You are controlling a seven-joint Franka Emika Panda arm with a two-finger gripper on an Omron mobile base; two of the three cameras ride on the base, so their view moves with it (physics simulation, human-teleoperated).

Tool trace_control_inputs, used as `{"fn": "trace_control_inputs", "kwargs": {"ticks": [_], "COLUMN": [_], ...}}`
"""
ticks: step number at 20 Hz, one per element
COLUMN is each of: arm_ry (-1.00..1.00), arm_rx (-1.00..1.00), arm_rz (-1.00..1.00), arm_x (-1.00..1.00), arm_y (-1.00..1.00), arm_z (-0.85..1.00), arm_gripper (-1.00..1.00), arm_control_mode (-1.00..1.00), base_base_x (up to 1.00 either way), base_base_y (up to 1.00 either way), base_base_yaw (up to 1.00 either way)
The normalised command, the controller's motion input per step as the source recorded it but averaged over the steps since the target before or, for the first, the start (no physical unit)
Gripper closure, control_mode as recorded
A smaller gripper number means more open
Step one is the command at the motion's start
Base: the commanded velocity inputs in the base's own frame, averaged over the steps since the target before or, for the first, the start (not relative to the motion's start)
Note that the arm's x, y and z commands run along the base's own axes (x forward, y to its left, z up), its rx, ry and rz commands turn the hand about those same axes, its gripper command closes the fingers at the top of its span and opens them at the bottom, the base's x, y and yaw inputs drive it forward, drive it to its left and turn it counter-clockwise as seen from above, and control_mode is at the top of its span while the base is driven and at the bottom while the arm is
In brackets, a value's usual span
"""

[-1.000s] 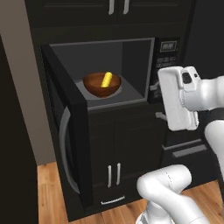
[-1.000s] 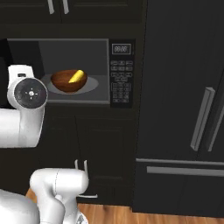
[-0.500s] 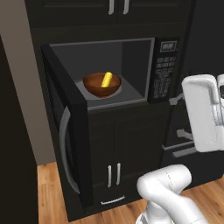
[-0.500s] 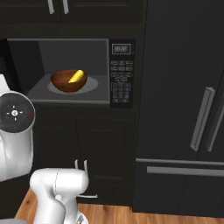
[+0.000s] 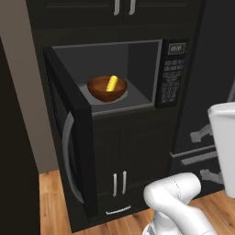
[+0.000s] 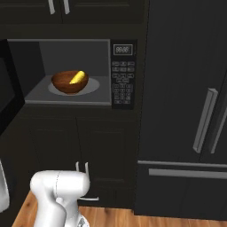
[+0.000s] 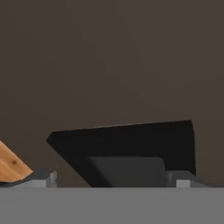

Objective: Pick the corn from the sink and place it in the bowl. Then pick the bowl and place it in the microwave. Then close the microwave door and press the start button.

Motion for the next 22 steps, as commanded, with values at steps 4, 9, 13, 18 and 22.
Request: {"fn": "trace_control_inputs", "kwargs": {"ticks": [4,9,13,18,22], "arm_ry": [0.00,0.00,0.00,0.02,0.02], "arm_rx": [0.00,0.00,0.00,-0.01,-0.03], "arm_rz": [0.00,-0.02,-0.04,-0.12,-0.20], "arm_x": [-0.25,-0.08,-0.26,0.12,0.39], "arm_y": [0.75,0.68,0.18,0.71,0.98], "arm_z": [-0.13,-0.20,-0.07,-0.24,-0.38], "arm_gripper": [-1.00,-1.00,-1.00,-1.00,-1.00], "arm_control_mode": [-1.00,-1.00,-1.00,-1.00,-1.00], "base_base_x": [0.00,0.00,0.00,0.00,0.00], "base_base_y": [0.00,0.00,0.00,0.00,0.00], "base_base_yaw": [0.00,0.00,0.00,0.00,0.00]}}
